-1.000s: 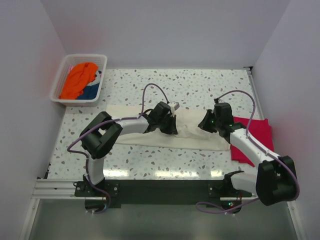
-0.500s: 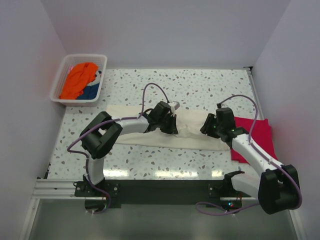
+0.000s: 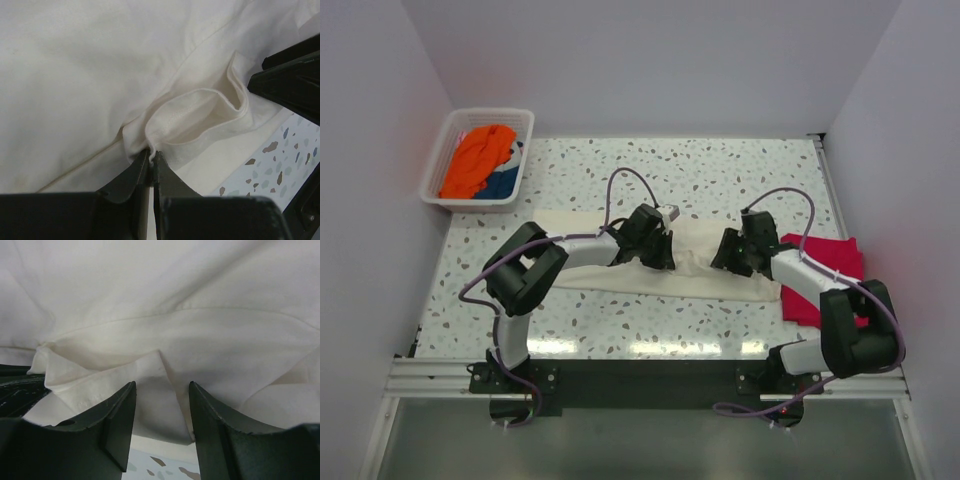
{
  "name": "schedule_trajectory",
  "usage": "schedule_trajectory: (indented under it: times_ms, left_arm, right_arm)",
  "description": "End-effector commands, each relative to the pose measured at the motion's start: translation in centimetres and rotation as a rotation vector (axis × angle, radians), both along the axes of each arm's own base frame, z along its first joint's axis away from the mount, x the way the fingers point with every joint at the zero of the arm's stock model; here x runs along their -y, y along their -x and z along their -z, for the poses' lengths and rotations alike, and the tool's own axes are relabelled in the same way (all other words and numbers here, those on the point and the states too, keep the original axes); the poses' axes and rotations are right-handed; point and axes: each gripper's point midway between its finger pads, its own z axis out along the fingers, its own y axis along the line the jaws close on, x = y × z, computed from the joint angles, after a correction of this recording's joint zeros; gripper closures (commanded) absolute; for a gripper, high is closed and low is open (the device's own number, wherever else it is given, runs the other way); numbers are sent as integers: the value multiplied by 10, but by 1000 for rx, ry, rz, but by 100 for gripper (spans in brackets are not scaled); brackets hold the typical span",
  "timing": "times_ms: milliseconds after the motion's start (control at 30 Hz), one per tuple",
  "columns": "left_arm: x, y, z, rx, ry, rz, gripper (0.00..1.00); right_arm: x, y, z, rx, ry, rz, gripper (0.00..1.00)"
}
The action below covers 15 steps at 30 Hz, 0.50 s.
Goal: Fold and stack the t-shirts
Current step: Fold the tshirt
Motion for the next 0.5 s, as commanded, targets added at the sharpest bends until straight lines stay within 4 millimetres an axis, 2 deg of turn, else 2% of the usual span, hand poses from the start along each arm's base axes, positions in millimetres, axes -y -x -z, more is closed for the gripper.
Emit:
schedule_trajectory:
  times_ms: [0, 200, 300, 467]
  left_arm:
    - [7, -9, -9, 35, 8, 2, 100]
    - [7, -9, -9, 35, 8, 2, 100]
    - [7, -9, -10, 37, 11, 2, 100]
    - [8, -11, -13, 42, 15, -3, 100]
  right_arm:
    - [-12, -19, -23, 95, -58, -25, 51]
    - [-12, -12, -35, 118, -72, -31, 64]
    - [-13, -7, -41, 129, -88, -36, 76]
    - [-8, 5, -42, 128, -79, -29, 89]
